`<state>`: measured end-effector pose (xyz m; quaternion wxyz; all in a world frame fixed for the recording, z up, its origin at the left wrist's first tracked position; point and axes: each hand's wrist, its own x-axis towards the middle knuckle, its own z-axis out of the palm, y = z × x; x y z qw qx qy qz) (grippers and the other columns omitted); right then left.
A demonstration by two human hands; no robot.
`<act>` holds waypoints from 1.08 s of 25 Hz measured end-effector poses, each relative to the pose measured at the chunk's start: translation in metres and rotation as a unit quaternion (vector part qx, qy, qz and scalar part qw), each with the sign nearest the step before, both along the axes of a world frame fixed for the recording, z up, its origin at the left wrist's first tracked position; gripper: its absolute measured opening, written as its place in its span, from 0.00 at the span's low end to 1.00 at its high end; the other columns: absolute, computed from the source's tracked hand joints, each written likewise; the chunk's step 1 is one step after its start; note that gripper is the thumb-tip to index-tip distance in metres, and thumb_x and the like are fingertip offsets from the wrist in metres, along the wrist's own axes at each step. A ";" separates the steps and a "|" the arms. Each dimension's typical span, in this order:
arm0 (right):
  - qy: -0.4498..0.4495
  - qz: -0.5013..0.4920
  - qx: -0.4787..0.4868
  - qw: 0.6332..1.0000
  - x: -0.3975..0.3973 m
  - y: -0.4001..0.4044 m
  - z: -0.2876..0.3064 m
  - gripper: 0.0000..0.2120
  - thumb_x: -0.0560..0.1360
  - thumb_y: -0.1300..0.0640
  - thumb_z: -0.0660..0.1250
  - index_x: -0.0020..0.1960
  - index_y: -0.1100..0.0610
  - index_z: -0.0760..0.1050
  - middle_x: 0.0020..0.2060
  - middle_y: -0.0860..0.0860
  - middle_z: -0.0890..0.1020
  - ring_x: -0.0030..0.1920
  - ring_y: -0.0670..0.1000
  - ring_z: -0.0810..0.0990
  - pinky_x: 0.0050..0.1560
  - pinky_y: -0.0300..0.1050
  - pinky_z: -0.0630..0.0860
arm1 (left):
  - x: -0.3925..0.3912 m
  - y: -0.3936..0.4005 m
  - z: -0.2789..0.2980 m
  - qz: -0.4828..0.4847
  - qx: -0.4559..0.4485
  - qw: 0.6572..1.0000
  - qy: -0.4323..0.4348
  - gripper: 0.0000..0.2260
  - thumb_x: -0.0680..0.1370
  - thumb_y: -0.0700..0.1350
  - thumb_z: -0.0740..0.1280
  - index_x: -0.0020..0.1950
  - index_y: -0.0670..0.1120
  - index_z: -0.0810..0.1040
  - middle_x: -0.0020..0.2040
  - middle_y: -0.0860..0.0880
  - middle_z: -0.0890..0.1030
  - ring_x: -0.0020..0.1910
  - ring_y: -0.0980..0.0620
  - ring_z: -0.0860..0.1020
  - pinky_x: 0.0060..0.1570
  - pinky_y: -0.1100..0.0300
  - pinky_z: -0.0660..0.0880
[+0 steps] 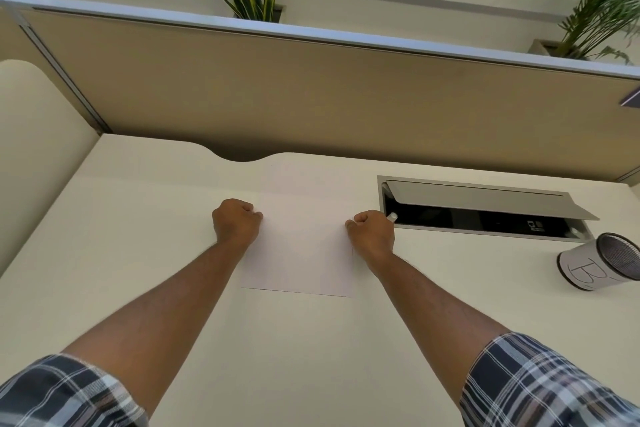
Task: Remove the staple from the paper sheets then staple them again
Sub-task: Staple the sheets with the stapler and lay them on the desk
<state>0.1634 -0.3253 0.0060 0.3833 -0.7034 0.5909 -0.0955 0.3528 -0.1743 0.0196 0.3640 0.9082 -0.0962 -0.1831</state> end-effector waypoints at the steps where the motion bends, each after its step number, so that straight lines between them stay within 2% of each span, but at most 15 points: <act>1: 0.000 0.005 -0.001 1.000 -0.001 0.000 0.000 0.21 0.75 0.56 0.68 0.30 0.48 0.59 0.27 0.43 0.63 0.40 0.52 0.70 0.42 0.41 0.68 | -0.002 0.000 0.002 -0.004 0.001 1.000 0.000 0.08 0.74 0.39 0.72 0.38 0.47 0.76 0.39 0.49 0.76 0.42 0.47 0.72 0.45 0.61 0.68; 3: 0.003 0.015 -0.001 1.000 -0.003 -0.001 0.002 0.21 0.75 0.55 0.69 0.30 0.48 0.59 0.28 0.42 0.63 0.41 0.52 0.71 0.44 0.41 0.68 | -0.004 0.002 0.002 -0.017 0.003 1.000 0.006 0.03 0.73 0.40 0.72 0.41 0.46 0.81 0.42 0.46 0.79 0.46 0.44 0.76 0.47 0.59 0.71; 4: -0.002 0.020 0.005 1.000 -0.005 -0.001 0.002 0.22 0.75 0.55 0.69 0.30 0.47 0.59 0.28 0.42 0.64 0.41 0.52 0.70 0.42 0.41 0.68 | -0.006 0.003 0.003 -0.021 0.003 1.000 0.009 0.04 0.74 0.41 0.72 0.47 0.43 0.84 0.49 0.45 0.83 0.52 0.42 0.79 0.52 0.58 0.74; 6: -0.002 0.032 0.010 0.999 -0.010 0.000 0.005 0.19 0.75 0.54 0.70 0.31 0.47 0.64 0.29 0.43 0.67 0.41 0.53 0.71 0.37 0.41 0.67 | -0.013 0.006 0.007 -0.033 0.010 0.999 0.023 0.16 0.76 0.43 0.72 0.63 0.39 0.81 0.63 0.44 0.82 0.65 0.43 0.77 0.63 0.56 0.72; 7: 0.001 0.038 0.018 0.999 -0.013 0.000 0.007 0.12 0.75 0.54 0.70 0.35 0.48 0.71 0.32 0.44 0.74 0.42 0.54 0.74 0.38 0.41 0.70 | -0.018 0.008 0.012 -0.045 0.013 0.999 0.026 0.20 0.77 0.44 0.72 0.68 0.39 0.78 0.67 0.44 0.79 0.68 0.44 0.75 0.66 0.56 0.70; 8: -0.006 0.049 0.020 0.999 -0.019 0.003 0.011 0.04 0.76 0.52 0.71 0.43 0.50 0.79 0.38 0.46 0.80 0.47 0.54 0.79 0.44 0.42 0.74 | -0.023 0.010 0.016 -0.059 0.015 0.998 0.031 0.23 0.77 0.45 0.71 0.71 0.39 0.75 0.69 0.43 0.78 0.69 0.44 0.74 0.68 0.56 0.69; 10: -0.009 0.072 0.034 0.997 -0.028 0.010 0.020 0.13 0.76 0.51 0.71 0.58 0.55 0.81 0.50 0.48 0.84 0.57 0.53 0.82 0.57 0.45 0.76 | -0.035 0.016 0.024 -0.089 0.024 0.995 0.038 0.27 0.78 0.47 0.70 0.75 0.40 0.70 0.72 0.43 0.75 0.72 0.45 0.72 0.70 0.54 0.68; 14: 0.018 0.140 0.020 0.990 -0.059 0.031 0.047 0.21 0.78 0.49 0.70 0.68 0.56 0.76 0.65 0.49 0.81 0.66 0.53 0.78 0.65 0.46 0.74 | -0.069 0.038 0.043 -0.155 0.044 0.987 -0.001 0.27 0.81 0.49 0.67 0.77 0.41 0.65 0.75 0.44 0.72 0.74 0.44 0.69 0.72 0.54 0.65; 17: 0.045 0.191 -0.014 0.981 -0.089 0.045 0.061 0.26 0.79 0.46 0.69 0.74 0.55 0.72 0.72 0.50 0.77 0.71 0.52 0.75 0.70 0.48 0.71 | -0.099 0.061 0.055 -0.211 0.056 0.976 -0.028 0.29 0.81 0.50 0.65 0.79 0.42 0.62 0.78 0.45 0.67 0.76 0.45 0.66 0.74 0.53 0.63; 22: 0.063 0.226 -0.055 0.971 -0.151 0.074 0.084 0.29 0.80 0.45 0.66 0.78 0.54 0.66 0.78 0.49 0.70 0.77 0.52 0.68 0.73 0.47 0.66 | -0.165 0.096 0.072 -0.294 0.072 0.951 -0.067 0.30 0.83 0.54 0.62 0.81 0.44 0.56 0.80 0.46 0.62 0.79 0.47 0.60 0.75 0.53 0.59; 27: 0.076 0.231 -0.085 0.966 -0.231 0.091 0.084 0.31 0.81 0.45 0.66 0.80 0.54 0.64 0.79 0.49 0.67 0.78 0.51 0.65 0.75 0.45 0.63 | -0.243 0.105 0.070 -0.370 0.066 0.919 -0.122 0.30 0.83 0.54 0.61 0.80 0.42 0.55 0.81 0.45 0.60 0.82 0.46 0.53 0.78 0.50 0.54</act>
